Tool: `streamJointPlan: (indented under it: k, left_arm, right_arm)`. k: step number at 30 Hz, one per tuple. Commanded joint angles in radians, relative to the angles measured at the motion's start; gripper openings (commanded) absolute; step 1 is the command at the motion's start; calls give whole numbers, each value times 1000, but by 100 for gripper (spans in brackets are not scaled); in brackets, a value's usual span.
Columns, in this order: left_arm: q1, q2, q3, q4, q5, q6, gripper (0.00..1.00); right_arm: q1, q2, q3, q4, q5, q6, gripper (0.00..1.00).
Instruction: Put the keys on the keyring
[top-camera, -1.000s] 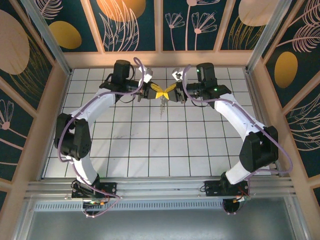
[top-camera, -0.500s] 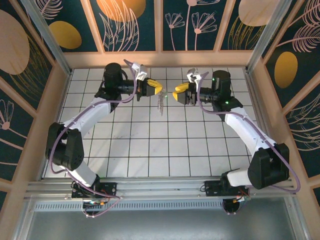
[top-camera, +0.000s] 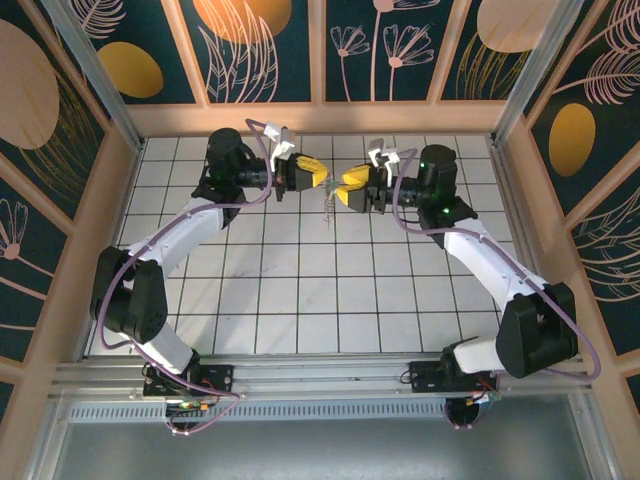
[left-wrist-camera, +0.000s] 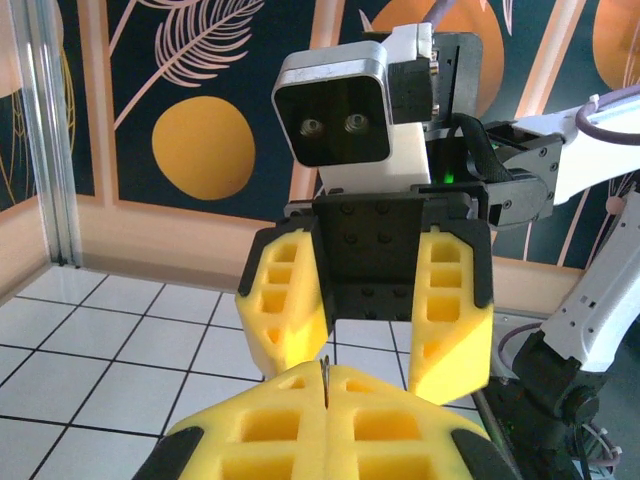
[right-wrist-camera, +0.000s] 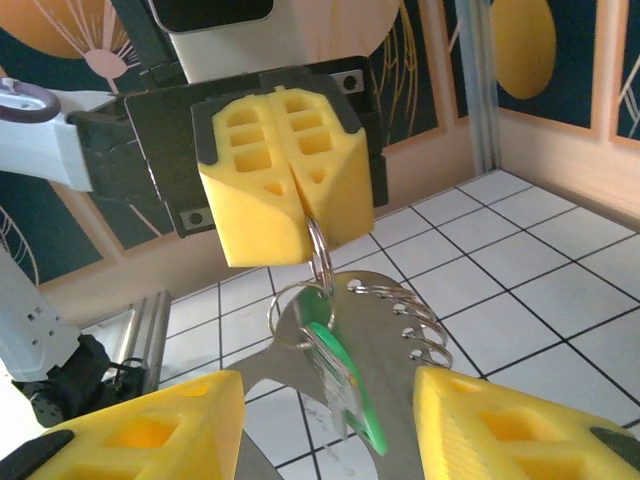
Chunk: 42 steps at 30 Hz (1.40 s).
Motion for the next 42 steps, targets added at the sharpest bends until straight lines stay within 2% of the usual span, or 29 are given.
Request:
streamJointPlan:
  k: [1,5,6,10,14,26,42]
  left_arm:
    - [-7,-45,-4,55,19,-15,0]
    - [-7,-47,-2,62,18,-18,0]
    - [-6,-49,-4,66,17,-20,0]
    - [-7,-47,-7,82,18,-32,0]
    - [-7,-47,-8,88,13,-35,0]
    - [-8,-44,-12,130,4,-62,0]
    - [-14,-47,-34,162,-5,-77,0]
  right_arm:
    - [18,33,21,55,-44,10,48]
    - [22,50,20,56,-54,8,45]
    - [23,49,15,58,-55,8,41]
    - [24,41,-1,67,-66,10,18]
    - [22,33,-6,67,-86,12,1]
    - [46,66,34,22,-99,-5,0]
    - [50,97,64,-24,-44,-32,0]
